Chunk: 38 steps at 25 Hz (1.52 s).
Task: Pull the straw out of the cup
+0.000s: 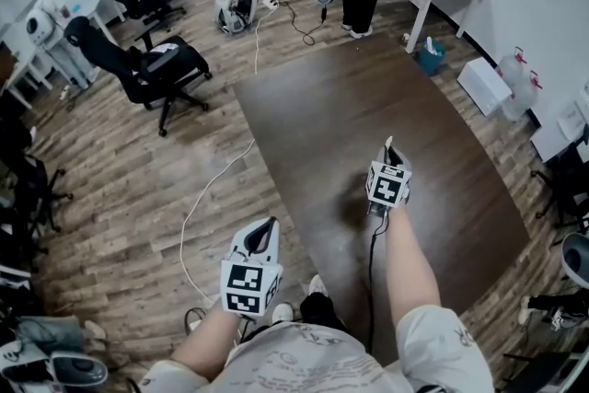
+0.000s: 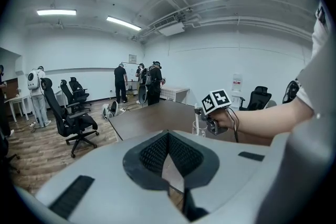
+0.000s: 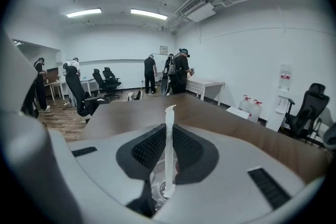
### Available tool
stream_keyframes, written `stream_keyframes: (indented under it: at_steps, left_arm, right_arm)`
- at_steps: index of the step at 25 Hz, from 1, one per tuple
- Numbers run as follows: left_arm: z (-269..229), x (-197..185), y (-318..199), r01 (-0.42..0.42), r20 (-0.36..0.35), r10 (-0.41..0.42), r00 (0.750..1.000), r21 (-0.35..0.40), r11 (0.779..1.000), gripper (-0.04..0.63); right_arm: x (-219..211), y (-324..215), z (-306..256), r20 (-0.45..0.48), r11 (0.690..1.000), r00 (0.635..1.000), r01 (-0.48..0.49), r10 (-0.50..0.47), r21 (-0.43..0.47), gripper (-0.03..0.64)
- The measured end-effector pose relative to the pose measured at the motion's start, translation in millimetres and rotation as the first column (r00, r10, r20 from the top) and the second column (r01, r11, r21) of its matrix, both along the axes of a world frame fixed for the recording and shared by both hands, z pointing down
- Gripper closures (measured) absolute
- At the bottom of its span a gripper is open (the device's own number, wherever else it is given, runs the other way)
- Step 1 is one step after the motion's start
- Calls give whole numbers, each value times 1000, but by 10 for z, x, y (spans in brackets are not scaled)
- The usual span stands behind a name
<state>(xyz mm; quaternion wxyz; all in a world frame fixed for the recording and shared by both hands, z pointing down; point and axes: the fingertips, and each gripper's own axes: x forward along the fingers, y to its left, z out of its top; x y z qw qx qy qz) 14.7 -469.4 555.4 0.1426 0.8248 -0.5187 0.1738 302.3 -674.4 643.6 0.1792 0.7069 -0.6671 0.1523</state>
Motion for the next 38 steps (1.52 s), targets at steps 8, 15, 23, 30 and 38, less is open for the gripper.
stream_keyframes:
  at_steps: [8,15,23,30,38]
  left_arm:
    - [-164,77,15,-33,-35,34,999,42,999,595]
    - [-334,160,47,-75,-74,82,994,85,994,595]
    - [-481,430,172,-166,-113,181,977,130,977,595]
    - [-526,635,258,-213,-123,231,965,144,966,595]
    - [-514,719,328,-237,-111,254,961,146,960,595]
  right_arm:
    - [-233,389,-971,-15,973,998,65,-63,222,563]
    - [-599,1112,-1534,-6,931,992,123,-129,343,565]
    - [-913,2087,-1678,46,921,988,118,-145,372,568]
    - [-880,2449,-1686,61,927,991,90,-120,365,572]
    - [-877,2536,-1683,80,924,990,81,-119,374,572]
